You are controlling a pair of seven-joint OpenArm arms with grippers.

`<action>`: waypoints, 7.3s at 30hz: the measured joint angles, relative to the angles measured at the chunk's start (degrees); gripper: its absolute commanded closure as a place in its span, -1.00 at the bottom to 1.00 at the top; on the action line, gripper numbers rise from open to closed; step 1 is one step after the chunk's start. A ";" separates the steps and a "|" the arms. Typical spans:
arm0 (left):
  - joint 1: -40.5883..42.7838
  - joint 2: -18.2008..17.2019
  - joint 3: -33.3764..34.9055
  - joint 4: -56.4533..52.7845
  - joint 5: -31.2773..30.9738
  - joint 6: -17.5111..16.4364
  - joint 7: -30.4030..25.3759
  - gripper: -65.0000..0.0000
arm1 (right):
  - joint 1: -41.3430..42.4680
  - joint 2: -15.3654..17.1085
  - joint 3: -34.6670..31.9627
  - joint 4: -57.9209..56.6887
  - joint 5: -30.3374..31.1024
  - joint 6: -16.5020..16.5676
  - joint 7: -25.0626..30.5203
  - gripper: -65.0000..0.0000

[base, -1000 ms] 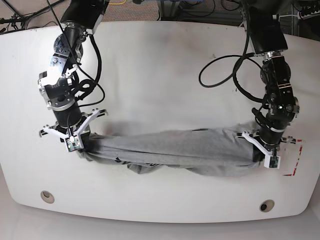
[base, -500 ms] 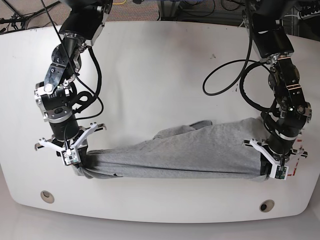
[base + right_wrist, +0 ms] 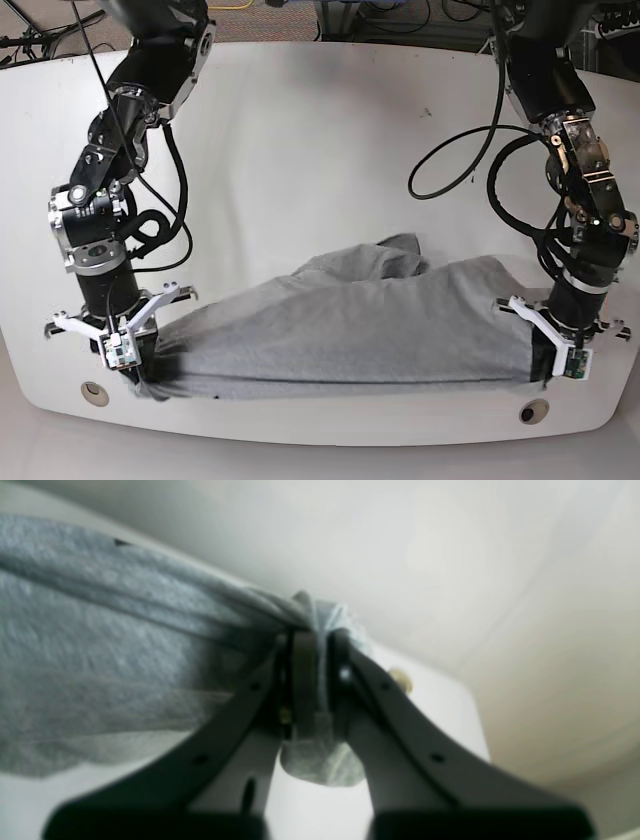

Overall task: Fold the T-shirt properly
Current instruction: 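Pull both grippers apart, stretching the shirt between them, then lift the held shirt edge and sweep both grippers away, spreading it flat, then open both grippers and release the shirt edge, then move the right gripper down to the shirt's sleeve edge and grasp it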

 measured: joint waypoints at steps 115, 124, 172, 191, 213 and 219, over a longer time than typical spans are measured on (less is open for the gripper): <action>41.79 3.23 -23.26 1.33 -10.34 -8.72 2.32 0.98 | -49.68 -11.04 7.52 -2.58 2.71 3.30 3.26 0.98; 44.35 3.72 -27.43 2.51 -14.38 -9.53 2.08 0.98 | -48.59 -10.47 8.17 -2.36 3.32 3.21 3.39 1.00; 32.57 4.13 -27.74 6.78 -12.15 -12.31 2.40 -0.70 | -43.28 -11.98 13.22 -0.85 10.38 0.26 3.65 -0.18; 29.86 2.93 -27.08 2.27 -9.31 -8.63 7.21 -0.48 | -30.23 -7.37 8.28 -7.43 7.13 0.52 1.38 -0.07; 17.53 3.13 -31.10 -6.10 -5.79 -9.53 7.82 -0.77 | -18.73 -5.77 7.50 -12.98 6.10 1.49 -2.56 -0.61; 17.99 3.85 -30.88 -4.83 -3.58 -9.53 8.96 -0.75 | -13.22 -3.96 2.82 -19.80 5.53 1.22 -2.84 -0.62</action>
